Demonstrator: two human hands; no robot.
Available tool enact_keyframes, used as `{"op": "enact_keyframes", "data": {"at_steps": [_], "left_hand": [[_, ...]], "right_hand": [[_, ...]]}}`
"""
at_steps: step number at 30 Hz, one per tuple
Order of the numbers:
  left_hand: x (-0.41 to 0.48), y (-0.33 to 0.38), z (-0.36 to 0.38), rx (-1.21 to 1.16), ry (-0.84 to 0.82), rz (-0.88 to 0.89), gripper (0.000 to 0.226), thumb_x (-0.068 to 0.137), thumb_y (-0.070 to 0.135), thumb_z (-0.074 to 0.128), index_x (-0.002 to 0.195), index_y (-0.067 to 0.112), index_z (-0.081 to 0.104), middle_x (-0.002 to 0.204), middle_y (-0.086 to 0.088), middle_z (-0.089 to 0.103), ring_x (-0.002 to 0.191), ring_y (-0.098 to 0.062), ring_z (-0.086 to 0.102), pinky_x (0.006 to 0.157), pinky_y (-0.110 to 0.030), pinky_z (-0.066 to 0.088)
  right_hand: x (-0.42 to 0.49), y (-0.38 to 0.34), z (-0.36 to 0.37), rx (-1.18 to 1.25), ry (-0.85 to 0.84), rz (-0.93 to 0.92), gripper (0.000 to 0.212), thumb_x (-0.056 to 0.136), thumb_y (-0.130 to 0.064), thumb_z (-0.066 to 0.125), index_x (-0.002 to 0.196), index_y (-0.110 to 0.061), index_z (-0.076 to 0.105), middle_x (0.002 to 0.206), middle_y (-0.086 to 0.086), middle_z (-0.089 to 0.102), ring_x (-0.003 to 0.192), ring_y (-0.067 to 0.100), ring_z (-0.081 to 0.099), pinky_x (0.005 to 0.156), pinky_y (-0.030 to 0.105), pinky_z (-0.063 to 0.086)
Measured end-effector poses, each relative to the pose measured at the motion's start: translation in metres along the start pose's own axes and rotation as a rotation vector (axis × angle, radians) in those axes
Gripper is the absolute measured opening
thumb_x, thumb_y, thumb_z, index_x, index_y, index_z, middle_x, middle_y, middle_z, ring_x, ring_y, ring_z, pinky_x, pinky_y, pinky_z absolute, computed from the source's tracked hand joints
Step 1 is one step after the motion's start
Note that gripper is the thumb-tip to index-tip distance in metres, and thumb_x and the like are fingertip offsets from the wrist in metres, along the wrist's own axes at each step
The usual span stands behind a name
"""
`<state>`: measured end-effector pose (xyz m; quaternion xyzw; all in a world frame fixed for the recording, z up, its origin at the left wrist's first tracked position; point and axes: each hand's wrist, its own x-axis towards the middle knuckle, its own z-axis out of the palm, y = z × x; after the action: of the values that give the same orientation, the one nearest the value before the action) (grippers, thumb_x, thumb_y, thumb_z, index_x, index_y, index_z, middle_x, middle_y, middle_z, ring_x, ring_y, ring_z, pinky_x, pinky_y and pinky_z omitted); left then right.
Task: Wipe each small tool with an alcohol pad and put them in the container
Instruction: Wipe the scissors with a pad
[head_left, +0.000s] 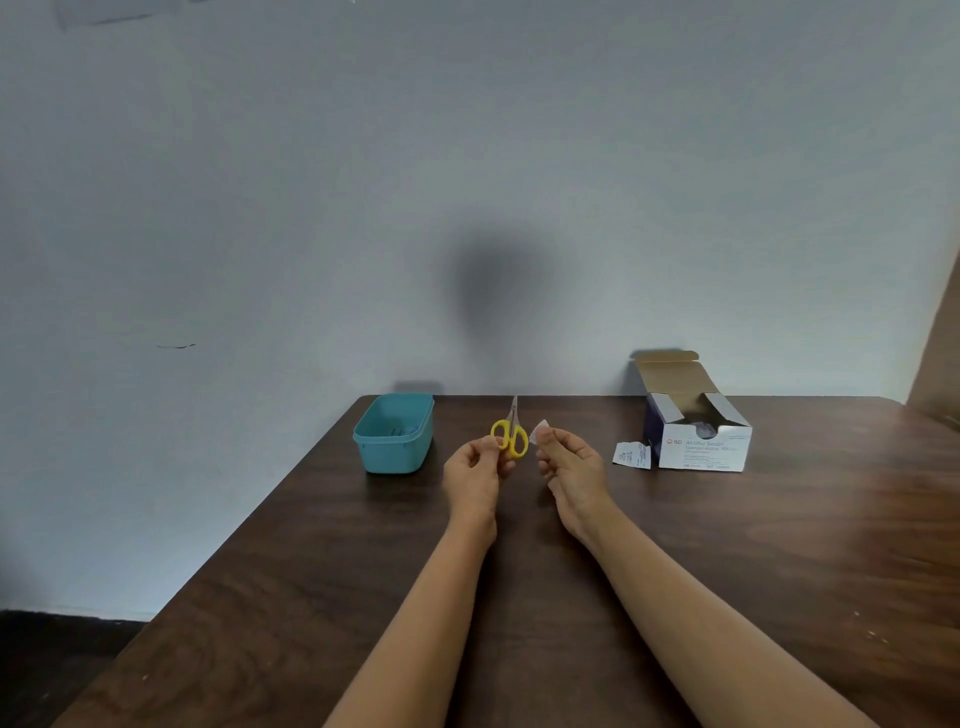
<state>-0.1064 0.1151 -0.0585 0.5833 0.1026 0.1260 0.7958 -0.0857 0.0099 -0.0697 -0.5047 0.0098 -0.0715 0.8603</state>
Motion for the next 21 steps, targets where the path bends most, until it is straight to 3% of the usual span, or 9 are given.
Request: {"op": "enact_keyframes", "data": {"at_steps": [6, 13, 21], "left_hand": [[-0.018, -0.003, 0.017, -0.043, -0.099, -0.057, 0.020, 0.098, 0.018, 0.050, 0.087, 0.014, 0.067, 0.080, -0.004, 0.063, 0.071, -0.011, 0.055, 0.063, -0.021, 0.049], [-0.010, -0.010, 0.018, -0.081, -0.051, -0.091, 0.030, 0.102, 0.026, 0.040, 0.087, 0.015, 0.064, 0.082, -0.006, 0.064, 0.074, -0.013, 0.055, 0.068, -0.026, 0.044], [0.014, 0.000, 0.003, -0.260, 0.111, -0.121, 0.037, 0.102, 0.036, 0.037, 0.081, 0.013, 0.057, 0.069, -0.003, 0.059, 0.061, -0.011, 0.052, 0.061, -0.022, 0.042]], "right_hand": [[-0.018, -0.012, -0.016, -0.032, -0.214, 0.047, 0.007, 0.091, -0.011, 0.059, 0.088, -0.008, 0.065, 0.079, 0.005, 0.066, 0.073, 0.013, 0.058, 0.073, 0.025, 0.048], [-0.022, -0.011, -0.019, -0.152, -0.282, 0.002, 0.010, 0.090, -0.014, 0.060, 0.086, -0.009, 0.067, 0.073, 0.001, 0.062, 0.062, 0.007, 0.044, 0.062, 0.022, 0.039], [-0.015, -0.009, -0.023, -0.057, -0.139, -0.001, 0.012, 0.091, -0.012, 0.060, 0.080, -0.015, 0.065, 0.068, -0.004, 0.056, 0.061, 0.007, 0.043, 0.059, 0.021, 0.038]]}}
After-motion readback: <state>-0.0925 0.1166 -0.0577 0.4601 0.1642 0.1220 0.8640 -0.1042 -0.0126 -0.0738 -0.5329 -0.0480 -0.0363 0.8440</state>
